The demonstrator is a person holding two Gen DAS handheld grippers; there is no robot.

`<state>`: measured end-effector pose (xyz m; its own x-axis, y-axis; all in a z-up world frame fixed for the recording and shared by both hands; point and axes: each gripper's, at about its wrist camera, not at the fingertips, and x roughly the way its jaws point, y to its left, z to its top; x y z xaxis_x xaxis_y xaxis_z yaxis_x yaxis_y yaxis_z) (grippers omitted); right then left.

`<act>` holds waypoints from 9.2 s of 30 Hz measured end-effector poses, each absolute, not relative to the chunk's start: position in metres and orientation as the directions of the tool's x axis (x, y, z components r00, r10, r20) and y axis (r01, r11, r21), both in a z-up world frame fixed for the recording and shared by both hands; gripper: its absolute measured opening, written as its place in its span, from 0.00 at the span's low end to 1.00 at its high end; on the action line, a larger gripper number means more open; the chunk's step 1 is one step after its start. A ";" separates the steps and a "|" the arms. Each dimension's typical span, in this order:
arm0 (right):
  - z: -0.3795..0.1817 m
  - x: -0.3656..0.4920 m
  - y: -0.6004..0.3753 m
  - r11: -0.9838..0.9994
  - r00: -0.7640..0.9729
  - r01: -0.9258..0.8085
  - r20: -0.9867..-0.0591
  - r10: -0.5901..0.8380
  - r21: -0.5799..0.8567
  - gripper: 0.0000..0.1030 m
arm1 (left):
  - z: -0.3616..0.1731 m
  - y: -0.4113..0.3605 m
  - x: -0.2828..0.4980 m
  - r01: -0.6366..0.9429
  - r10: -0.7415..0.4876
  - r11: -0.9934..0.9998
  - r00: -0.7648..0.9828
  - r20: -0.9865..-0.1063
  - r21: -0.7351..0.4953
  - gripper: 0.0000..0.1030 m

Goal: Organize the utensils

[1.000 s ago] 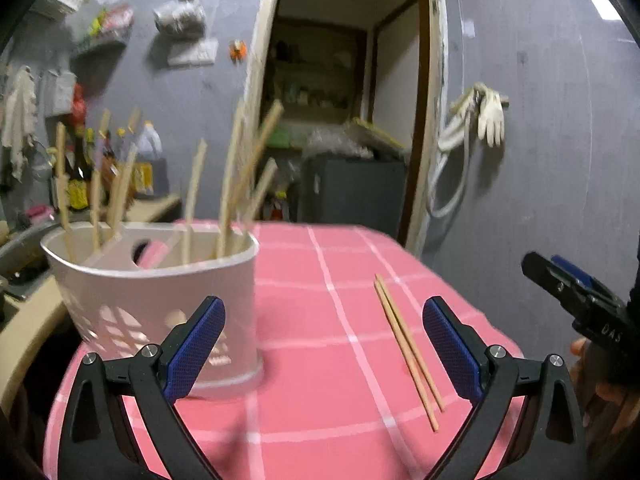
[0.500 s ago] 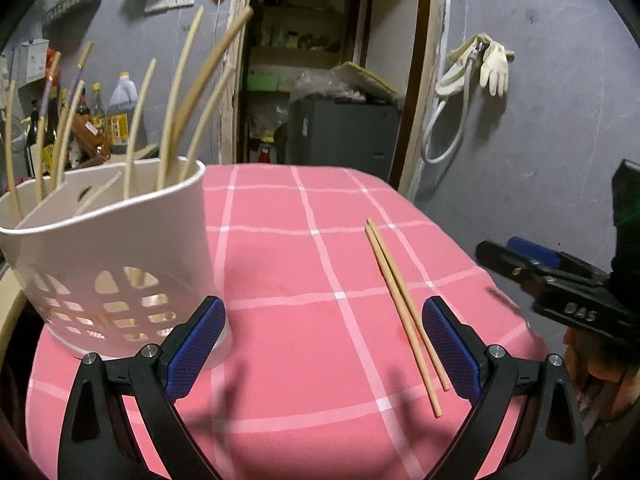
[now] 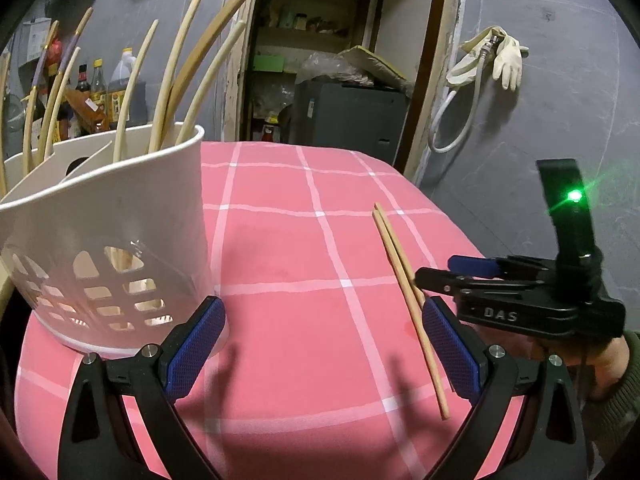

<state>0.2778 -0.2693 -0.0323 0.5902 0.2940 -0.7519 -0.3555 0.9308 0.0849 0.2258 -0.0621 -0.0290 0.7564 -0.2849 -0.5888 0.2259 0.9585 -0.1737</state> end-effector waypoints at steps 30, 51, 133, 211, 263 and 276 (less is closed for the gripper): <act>-0.034 0.273 -0.306 0.913 0.537 -0.400 -0.788 0.302 0.077 0.15 | -0.043 -0.101 0.277 0.325 -0.376 0.921 0.607 -0.700 -0.213 0.67; -0.042 0.309 -0.312 0.939 0.545 -0.227 -0.765 0.343 0.259 0.10 | -0.051 -0.133 0.323 0.358 -0.438 0.890 0.495 -0.751 -0.283 0.11; 0.102 0.233 -0.114 0.781 0.861 -0.509 0.206 0.466 0.361 0.05 | 0.096 0.160 0.219 0.043 -0.016 0.907 0.997 0.069 -0.419 0.04; 0.044 0.205 -0.100 0.874 0.898 -0.438 0.059 0.436 0.210 0.20 | 0.024 0.126 0.198 -0.040 0.011 0.949 0.996 -0.093 -0.313 0.06; 0.053 0.049 -0.235 0.939 0.898 -0.308 -0.278 0.340 0.155 1.00 | 0.012 0.050 0.067 0.045 -0.082 0.992 0.942 -0.326 -0.119 0.95; 0.029 0.028 -0.232 0.971 0.937 -0.211 -0.259 0.233 0.109 1.00 | 0.005 0.047 0.035 -0.006 -0.023 0.996 0.953 -0.301 -0.094 0.98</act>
